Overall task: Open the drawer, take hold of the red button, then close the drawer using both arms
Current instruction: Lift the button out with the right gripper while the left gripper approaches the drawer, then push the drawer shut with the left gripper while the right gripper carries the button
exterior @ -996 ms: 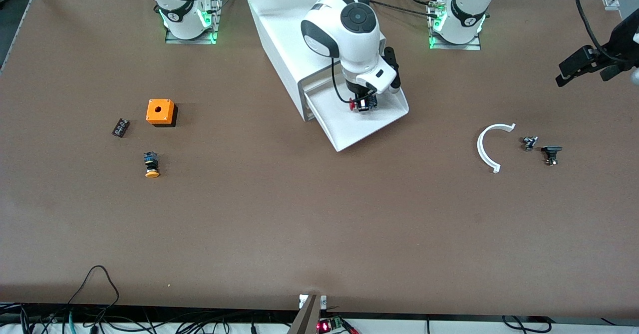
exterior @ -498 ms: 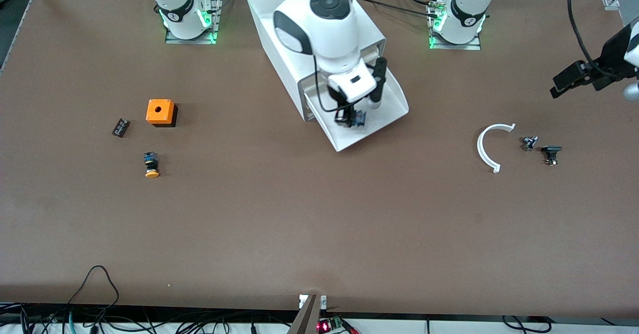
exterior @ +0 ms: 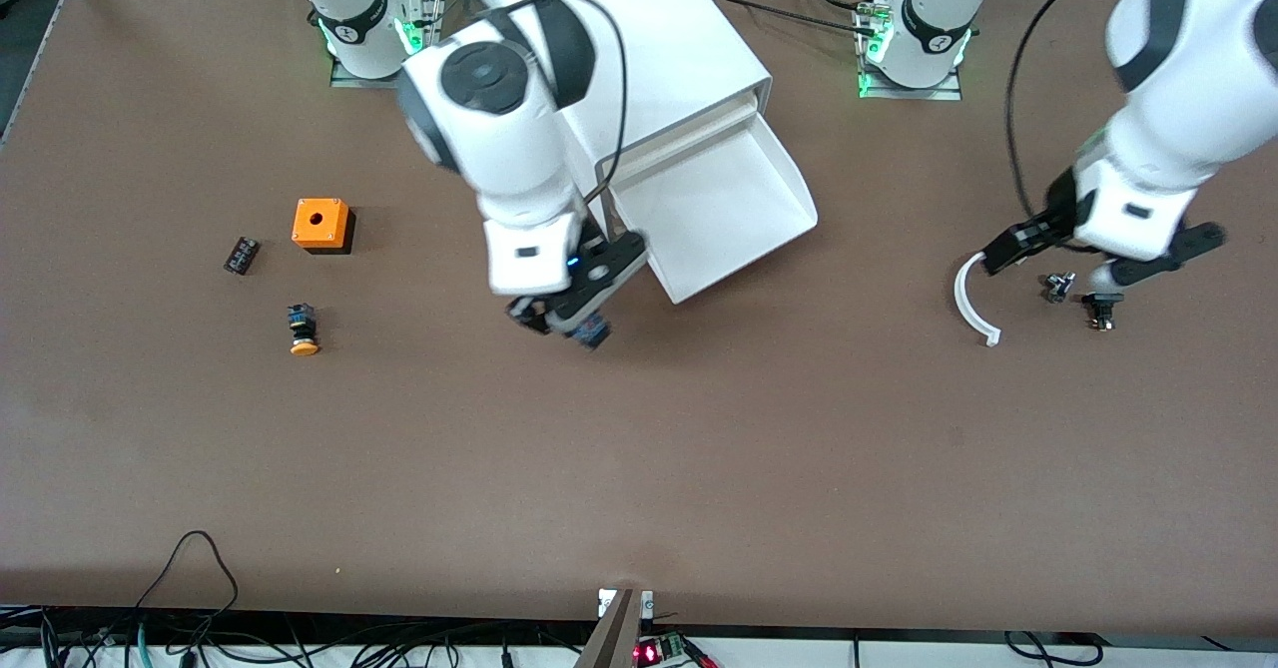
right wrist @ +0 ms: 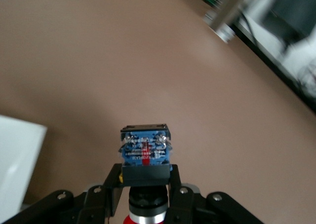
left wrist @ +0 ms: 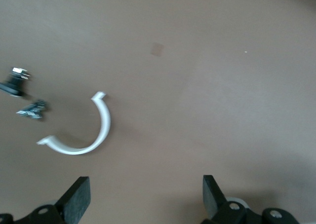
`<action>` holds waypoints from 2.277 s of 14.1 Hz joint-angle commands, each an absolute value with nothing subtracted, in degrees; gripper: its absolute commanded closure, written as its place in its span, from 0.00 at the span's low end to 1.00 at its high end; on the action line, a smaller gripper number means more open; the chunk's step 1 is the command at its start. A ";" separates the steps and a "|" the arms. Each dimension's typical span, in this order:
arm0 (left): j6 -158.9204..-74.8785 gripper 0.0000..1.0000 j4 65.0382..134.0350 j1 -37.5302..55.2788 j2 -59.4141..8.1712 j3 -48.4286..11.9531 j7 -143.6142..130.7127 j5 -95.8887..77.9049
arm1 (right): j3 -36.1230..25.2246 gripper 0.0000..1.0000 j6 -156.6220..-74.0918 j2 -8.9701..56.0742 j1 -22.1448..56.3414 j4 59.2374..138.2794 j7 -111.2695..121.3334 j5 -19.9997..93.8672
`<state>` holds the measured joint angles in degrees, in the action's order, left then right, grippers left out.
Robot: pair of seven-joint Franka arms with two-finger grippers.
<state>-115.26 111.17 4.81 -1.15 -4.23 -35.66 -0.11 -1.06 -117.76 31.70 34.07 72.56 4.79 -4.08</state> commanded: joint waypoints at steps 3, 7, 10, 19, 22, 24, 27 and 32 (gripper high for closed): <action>-132.16 0.00 118.03 7.90 -7.45 -10.63 -54.71 0.53 | -0.18 0.71 -120.74 28.48 27.35 82.08 -8.24 -4.40; -139.82 0.00 118.39 12.74 -14.22 -10.81 -63.62 0.53 | -0.18 0.71 -121.29 26.37 22.43 90.68 -12.21 -4.04; -145.54 0.00 122.60 14.41 -15.21 -10.90 -64.95 0.53 | -0.09 0.70 -122.16 24.35 18.38 98.06 -12.04 -4.13; -144.50 0.00 127.35 17.14 -13.36 -19.15 -64.25 0.44 | -0.18 0.69 -136.31 20.31 13.01 118.02 -13.18 -4.22; -140.55 0.00 127.79 17.14 -12.31 -22.66 -64.25 0.44 | -0.18 0.67 -138.59 20.21 10.81 120.75 -13.01 -4.66; -138.35 0.00 128.23 17.14 -12.13 -25.21 -64.16 0.44 | -0.18 0.67 -143.93 20.39 10.20 124.43 -12.75 -4.66; -136.15 0.00 128.58 17.05 -11.60 -28.46 -64.25 0.44 | -0.18 0.66 -148.27 21.09 10.11 127.44 -12.57 -4.75; -135.88 0.00 129.20 17.05 -11.34 -31.81 -64.07 0.44 | -0.18 0.16 -147.75 22.15 10.11 127.44 -13.00 -4.57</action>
<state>-136.85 127.68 17.27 -13.19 -30.46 -63.96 -0.11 -0.95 -147.38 22.89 10.91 127.03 -11.92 -4.06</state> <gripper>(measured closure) 0.000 0.564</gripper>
